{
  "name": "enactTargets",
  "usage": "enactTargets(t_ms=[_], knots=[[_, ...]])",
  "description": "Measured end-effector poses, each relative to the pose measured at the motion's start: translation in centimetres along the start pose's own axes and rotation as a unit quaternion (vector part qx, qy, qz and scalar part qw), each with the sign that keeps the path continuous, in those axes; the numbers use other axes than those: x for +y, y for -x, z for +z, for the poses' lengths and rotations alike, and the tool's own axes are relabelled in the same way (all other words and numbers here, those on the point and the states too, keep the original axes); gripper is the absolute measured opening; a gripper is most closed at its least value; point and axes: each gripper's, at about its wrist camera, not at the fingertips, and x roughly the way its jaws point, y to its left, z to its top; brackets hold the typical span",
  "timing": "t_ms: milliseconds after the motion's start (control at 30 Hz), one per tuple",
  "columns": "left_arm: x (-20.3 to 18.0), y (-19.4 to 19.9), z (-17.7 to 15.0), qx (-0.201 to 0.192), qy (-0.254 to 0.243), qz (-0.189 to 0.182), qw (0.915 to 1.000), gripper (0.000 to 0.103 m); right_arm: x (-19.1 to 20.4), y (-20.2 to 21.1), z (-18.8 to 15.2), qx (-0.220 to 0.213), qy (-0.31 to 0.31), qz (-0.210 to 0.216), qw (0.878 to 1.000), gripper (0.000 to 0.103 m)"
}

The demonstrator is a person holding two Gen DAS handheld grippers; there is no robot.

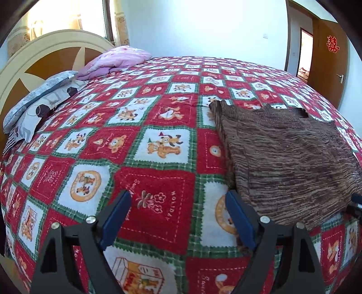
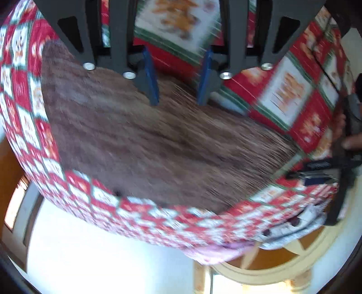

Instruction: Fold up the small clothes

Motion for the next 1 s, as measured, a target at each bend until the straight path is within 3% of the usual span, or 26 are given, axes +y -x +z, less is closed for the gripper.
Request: enactTargets(t_ms=[33, 300, 633, 1000], knots=[[0.0, -0.1, 0.1, 0.002, -0.002, 0.003, 1.0, 0.088, 0.7, -0.1, 0.3, -0.004, 0.007, 0.006, 1.0, 0.056], [0.8, -0.6, 0.8, 0.007, -0.004, 0.007, 0.9999, 0.088, 7.1, -2.1, 1.5, -0.021, 0.087, 0.03, 0.996, 0.056], [0.9, -2.7, 1.9, 0.016, -0.016, 0.014, 0.9996, 0.088, 10.9, -3.6, 2.2, -0.04, 0.131, 0.028, 0.99, 0.056], [0.5, -5.1, 4.8, 0.016, 0.0, -0.037, 0.9992, 0.088, 13.8, -5.1, 2.9, -0.062, 0.157, 0.02, 0.985, 0.056]])
